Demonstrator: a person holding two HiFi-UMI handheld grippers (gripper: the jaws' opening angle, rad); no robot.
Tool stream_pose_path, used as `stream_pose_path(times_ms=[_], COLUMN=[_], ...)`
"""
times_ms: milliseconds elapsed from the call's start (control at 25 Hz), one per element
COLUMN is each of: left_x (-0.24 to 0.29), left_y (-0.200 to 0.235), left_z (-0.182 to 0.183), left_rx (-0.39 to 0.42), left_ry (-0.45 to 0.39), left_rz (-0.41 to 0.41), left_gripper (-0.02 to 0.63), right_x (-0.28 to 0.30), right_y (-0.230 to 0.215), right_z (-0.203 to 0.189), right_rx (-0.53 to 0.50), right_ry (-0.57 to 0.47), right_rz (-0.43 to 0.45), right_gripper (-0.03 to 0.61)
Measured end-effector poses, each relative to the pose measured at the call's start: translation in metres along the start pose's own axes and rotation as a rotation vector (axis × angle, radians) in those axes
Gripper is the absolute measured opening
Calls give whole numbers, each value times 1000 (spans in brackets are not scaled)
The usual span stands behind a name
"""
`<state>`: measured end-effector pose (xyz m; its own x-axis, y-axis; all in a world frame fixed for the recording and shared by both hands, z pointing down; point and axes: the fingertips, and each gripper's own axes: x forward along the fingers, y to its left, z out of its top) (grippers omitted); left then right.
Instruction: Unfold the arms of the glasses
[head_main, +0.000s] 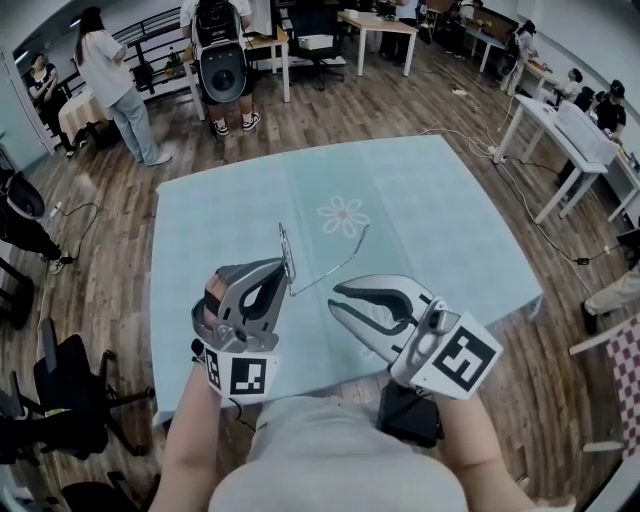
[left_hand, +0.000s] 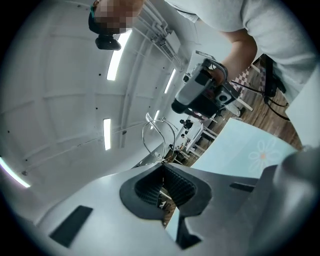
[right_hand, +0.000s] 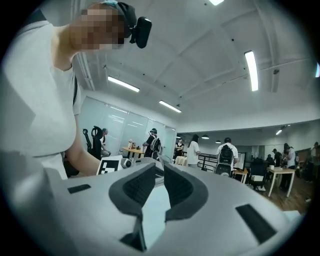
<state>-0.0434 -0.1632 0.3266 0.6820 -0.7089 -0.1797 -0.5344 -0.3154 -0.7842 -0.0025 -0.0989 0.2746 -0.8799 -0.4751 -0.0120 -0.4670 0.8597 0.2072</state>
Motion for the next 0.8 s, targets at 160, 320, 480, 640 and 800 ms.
stream_pose_path(times_ms=[160, 320, 480, 640, 800], left_x=[3, 4, 8, 9, 7], left_y=[-7, -9, -11, -12, -15], left_z=[-3, -2, -2, -4, -5], left_rx=[20, 32, 58, 82, 109], left_ry=[12, 11, 15, 23, 25], left_rz=[-12, -14, -18, -20, -22], left_gripper=[9, 9, 9, 9, 9], right_x=[8, 19, 25, 32, 37], right_y=[8, 5, 2, 1, 3], right_z=[15, 20, 13, 4, -2], right_rx=[-68, -93, -135, -169, -199], right_ry=[20, 71, 195, 286, 318], right_rz=[2, -14, -9, 5, 3], right_gripper=[60, 60, 60, 60, 60])
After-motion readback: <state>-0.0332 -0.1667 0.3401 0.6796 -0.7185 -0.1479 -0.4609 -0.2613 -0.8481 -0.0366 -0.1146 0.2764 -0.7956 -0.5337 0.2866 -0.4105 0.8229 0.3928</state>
